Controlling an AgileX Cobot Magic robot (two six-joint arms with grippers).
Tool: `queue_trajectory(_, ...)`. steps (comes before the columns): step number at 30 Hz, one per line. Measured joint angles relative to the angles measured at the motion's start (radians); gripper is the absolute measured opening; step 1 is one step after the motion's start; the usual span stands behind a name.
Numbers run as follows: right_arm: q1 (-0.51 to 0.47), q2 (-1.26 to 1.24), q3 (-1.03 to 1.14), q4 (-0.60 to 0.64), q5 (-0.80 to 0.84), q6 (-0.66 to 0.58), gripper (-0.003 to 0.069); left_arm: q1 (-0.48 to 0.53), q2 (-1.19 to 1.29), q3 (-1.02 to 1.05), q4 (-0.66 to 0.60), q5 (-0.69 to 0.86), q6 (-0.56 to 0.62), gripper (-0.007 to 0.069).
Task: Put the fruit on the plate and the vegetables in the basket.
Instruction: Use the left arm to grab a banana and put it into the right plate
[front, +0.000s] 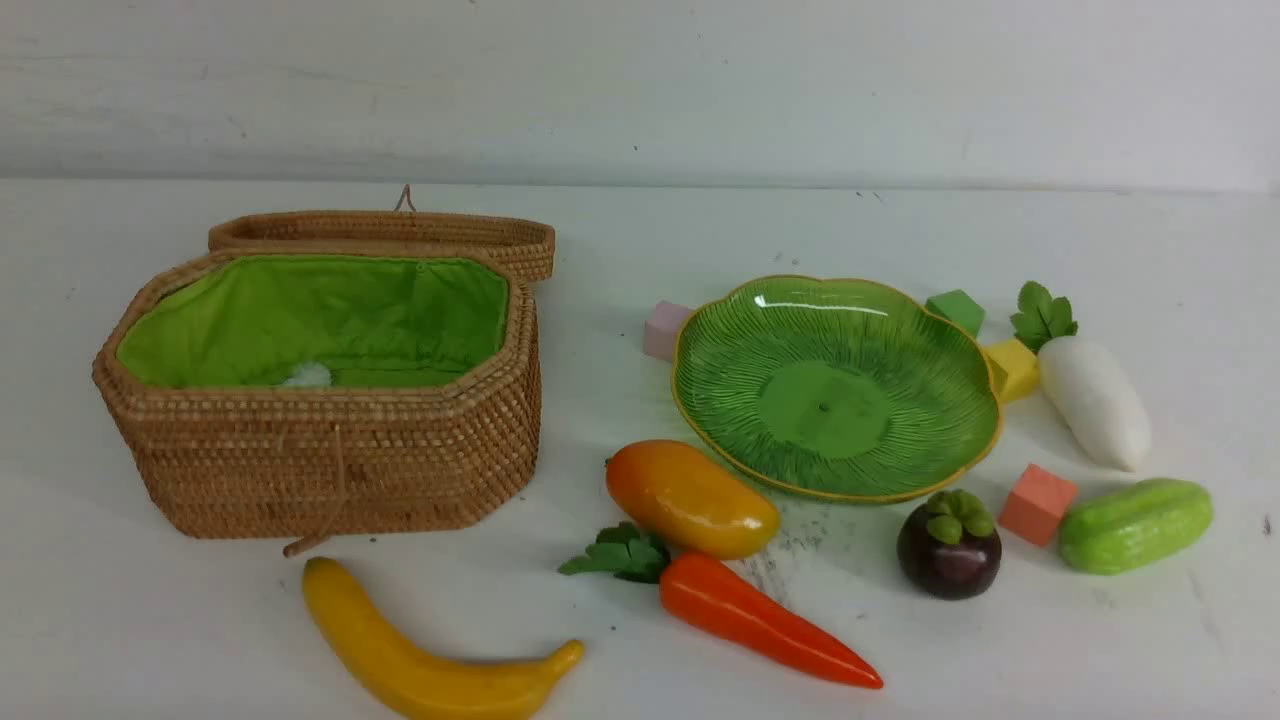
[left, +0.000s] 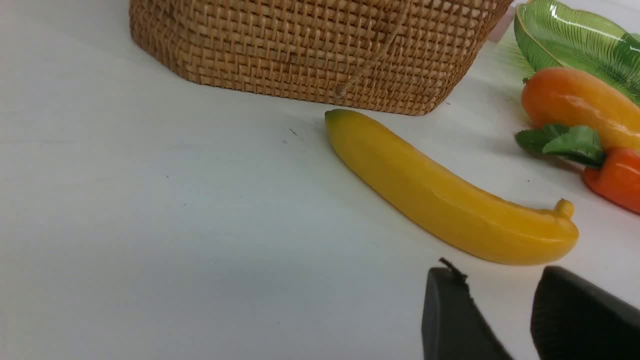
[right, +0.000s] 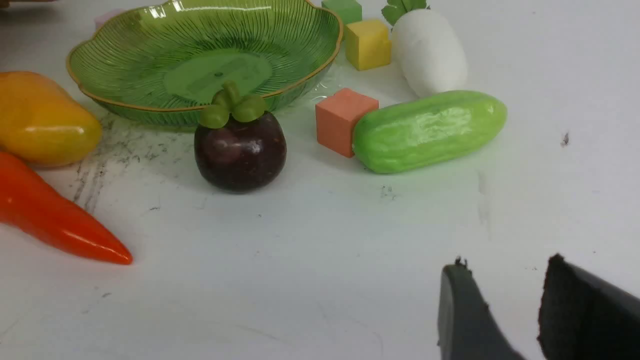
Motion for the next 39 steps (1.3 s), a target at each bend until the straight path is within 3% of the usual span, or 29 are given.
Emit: queue_trajectory(39,0.000,0.000,0.000,-0.001,0.000,0.000,0.0240,0.000,0.000,0.000,0.018,-0.057,0.030,0.0239)
